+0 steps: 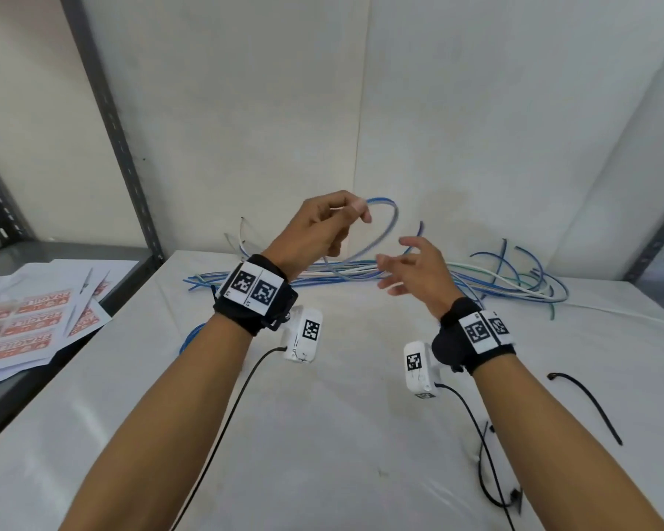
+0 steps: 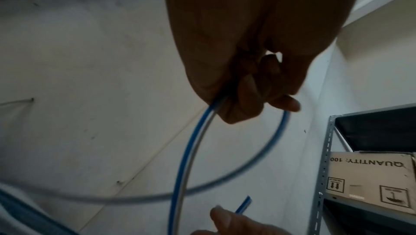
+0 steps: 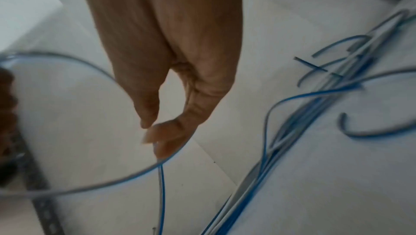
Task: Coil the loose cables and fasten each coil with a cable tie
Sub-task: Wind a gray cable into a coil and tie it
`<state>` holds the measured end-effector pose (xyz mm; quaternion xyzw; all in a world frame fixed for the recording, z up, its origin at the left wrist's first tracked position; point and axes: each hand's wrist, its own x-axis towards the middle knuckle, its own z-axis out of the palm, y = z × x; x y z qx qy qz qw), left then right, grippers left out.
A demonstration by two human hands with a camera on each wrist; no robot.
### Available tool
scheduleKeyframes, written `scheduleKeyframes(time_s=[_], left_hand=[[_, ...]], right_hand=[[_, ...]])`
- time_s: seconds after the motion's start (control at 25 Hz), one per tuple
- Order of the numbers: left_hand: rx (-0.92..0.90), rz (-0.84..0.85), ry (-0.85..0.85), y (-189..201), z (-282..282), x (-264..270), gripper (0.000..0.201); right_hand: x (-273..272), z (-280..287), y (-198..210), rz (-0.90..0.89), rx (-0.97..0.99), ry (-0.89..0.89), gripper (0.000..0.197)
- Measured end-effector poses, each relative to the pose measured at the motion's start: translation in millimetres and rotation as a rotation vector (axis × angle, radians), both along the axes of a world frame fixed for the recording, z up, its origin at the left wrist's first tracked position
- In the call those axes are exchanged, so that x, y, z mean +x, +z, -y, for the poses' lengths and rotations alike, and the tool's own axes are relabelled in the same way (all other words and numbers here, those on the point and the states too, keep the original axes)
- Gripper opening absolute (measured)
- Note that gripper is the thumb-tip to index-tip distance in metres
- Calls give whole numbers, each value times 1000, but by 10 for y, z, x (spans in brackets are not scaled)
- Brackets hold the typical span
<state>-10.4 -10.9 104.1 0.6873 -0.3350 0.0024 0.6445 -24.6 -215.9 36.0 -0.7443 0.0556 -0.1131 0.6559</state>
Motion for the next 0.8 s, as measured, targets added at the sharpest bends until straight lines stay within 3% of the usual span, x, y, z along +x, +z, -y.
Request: scheduleKeyframes(time_s=[0.2,0.4,0.48,0.52,0.56,0.6,0.68,0.8], left_hand=[[-35,5,-26,-8,-118,-43,26],[94,92,99,-88,-201,-46,31],[178,170,120,-92,-182,-72,31],[194,182,121,-99,-169,-86,30],[196,174,130,-107,-164,-84,30],[191,146,149,-124,-160,-81,30],[187,84,179,-209,-192,-38,29],[267,-36,141,-441,-333,76,33]], right_hand=[[99,-129,-43,108,-97,-108,22],[-61,-102,36,224,-402,-213,39],[-146,-132,178,277,-512,-67,47],[-170,-163,235,314,-537,37,39],[-189,-210,284,350,-511,110,20],[-188,-237,302,387,-454,104,15],[-137,-198,264,420,-304,-60,31],[-77,-73,135,437,-178,-311,38]])
